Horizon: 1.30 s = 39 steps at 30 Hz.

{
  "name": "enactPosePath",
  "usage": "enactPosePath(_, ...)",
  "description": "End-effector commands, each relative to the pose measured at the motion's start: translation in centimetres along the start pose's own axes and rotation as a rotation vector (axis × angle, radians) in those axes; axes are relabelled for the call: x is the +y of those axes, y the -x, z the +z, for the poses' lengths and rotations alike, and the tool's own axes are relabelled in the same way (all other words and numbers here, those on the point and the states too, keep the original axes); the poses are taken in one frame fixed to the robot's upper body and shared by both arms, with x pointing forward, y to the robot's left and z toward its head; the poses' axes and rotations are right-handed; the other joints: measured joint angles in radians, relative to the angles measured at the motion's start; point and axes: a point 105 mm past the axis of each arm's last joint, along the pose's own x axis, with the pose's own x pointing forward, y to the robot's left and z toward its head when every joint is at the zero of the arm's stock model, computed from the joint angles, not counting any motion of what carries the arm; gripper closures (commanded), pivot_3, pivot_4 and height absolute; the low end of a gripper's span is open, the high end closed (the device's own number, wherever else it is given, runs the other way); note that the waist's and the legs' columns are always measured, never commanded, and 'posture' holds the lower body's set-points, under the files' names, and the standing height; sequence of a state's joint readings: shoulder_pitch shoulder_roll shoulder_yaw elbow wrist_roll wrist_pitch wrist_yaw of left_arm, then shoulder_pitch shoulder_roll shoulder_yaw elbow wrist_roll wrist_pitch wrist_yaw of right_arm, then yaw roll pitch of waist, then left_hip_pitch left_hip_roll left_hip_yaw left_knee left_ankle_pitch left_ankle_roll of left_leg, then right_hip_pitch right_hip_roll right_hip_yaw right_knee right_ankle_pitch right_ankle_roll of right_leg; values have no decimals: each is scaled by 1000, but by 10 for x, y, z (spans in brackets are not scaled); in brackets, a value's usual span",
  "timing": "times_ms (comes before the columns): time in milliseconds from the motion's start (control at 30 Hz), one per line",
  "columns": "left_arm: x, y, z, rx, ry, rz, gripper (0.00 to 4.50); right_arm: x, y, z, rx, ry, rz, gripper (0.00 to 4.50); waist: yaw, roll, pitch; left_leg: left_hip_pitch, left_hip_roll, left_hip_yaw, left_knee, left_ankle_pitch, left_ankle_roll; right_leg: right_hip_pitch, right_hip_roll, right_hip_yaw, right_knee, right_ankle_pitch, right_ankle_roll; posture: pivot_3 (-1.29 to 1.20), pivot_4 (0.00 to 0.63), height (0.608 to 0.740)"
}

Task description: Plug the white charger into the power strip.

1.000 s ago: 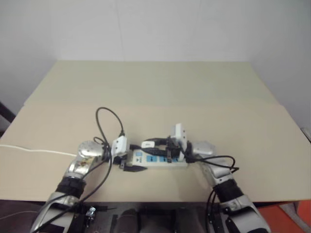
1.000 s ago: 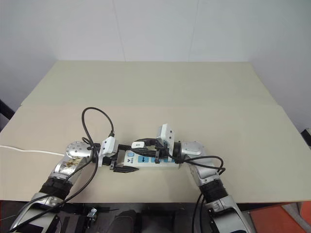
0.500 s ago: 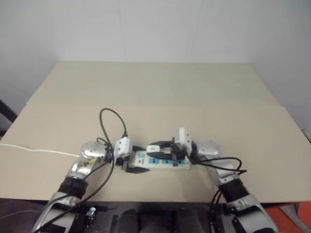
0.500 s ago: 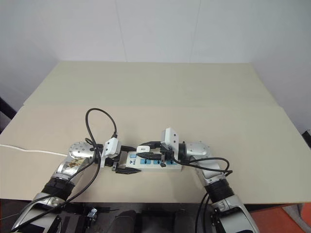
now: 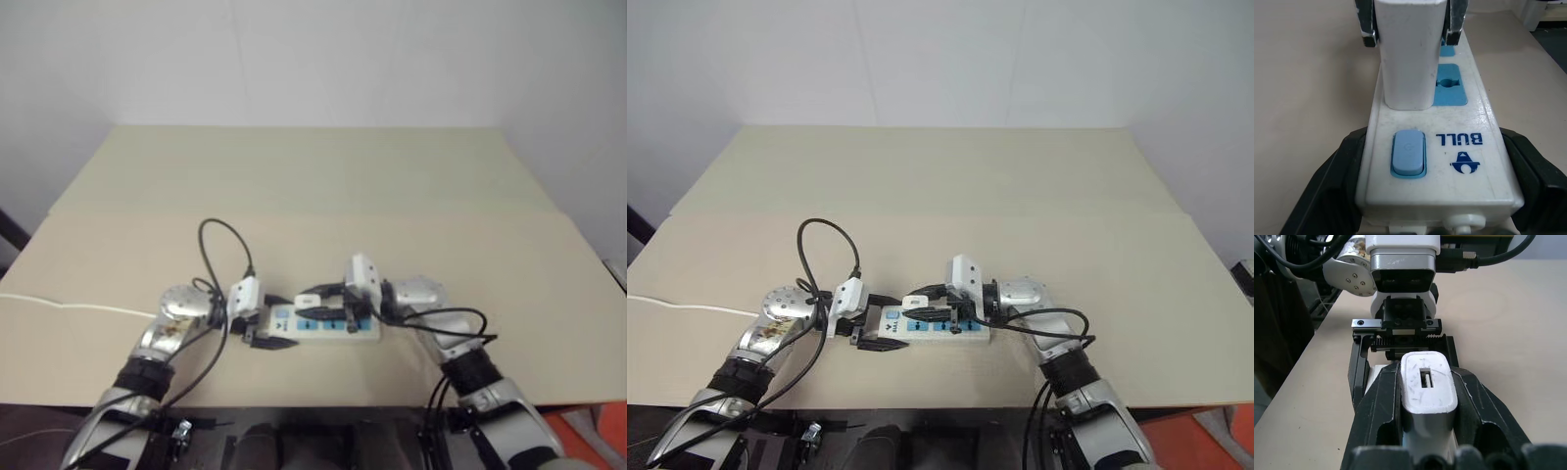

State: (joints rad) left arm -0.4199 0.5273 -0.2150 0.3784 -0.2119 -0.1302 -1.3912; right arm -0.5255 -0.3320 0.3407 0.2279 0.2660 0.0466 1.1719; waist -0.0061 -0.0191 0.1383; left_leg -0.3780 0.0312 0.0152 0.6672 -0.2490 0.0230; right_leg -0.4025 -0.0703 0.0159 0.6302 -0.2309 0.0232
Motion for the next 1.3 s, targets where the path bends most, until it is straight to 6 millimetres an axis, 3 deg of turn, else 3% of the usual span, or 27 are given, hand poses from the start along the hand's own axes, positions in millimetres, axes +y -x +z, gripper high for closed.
enactPosePath(33,3,4,4,6,-25,13,1195,6,-3,-39,184,-96,-3,3355,-5,0,0,2,1,0,0,0,0,1,1,0,0,0,0,0,150,740)
enactPosePath(200,2,5,3,7,-23,16,1195,5,3,-42,195,-103,-8,3355,-7,0,0,10,2,0,-3,0,0,8,2,0,0,-2,-1,0,150,740)
enactPosePath(800,2,6,3,10,-22,23,1195,7,10,-45,179,-116,-69,3355,-7,0,0,10,2,0,-4,0,0,8,1,0,-1,-2,-1,0,150,740)
enactPosePath(1133,1,6,4,9,-17,18,1195,7,12,-35,187,-178,20,13,-5,-2,-1,8,1,0,-5,0,0,6,1,1,-2,-2,-2,0,150,740)
enactPosePath(1267,1,7,4,8,-15,33,1195,10,19,-35,198,-169,33,13,-5,-2,0,7,1,0,-6,0,0,6,1,0,-3,-2,-2,0,150,740)
enactPosePath(1300,1,8,5,6,-15,44,845,10,22,-33,194,-167,30,3,-5,-2,0,7,1,0,-6,0,0,6,1,0,-3,-2,-2,0,150,740)
